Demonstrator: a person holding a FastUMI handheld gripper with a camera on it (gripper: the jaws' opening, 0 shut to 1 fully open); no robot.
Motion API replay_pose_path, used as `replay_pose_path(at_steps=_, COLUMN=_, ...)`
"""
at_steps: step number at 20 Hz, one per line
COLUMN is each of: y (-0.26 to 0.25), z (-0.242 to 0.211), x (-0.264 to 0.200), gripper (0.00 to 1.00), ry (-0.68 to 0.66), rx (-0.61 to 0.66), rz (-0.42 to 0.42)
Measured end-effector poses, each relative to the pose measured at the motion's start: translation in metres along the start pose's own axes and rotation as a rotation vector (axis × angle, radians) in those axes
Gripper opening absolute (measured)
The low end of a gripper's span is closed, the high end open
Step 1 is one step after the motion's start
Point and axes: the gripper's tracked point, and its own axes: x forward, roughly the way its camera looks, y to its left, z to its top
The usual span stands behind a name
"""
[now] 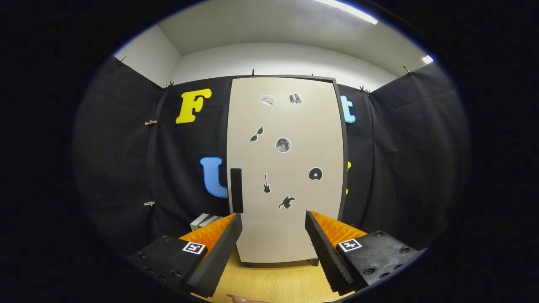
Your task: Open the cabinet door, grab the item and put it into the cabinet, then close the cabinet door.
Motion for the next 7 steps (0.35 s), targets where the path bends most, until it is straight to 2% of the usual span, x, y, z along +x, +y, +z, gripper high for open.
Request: replay_pose_path(at_steps=7, y=0.0003, z=0.0021, x=0.0023, gripper=0.98, ry=-0.013, rx=0.003, rz=0.011)
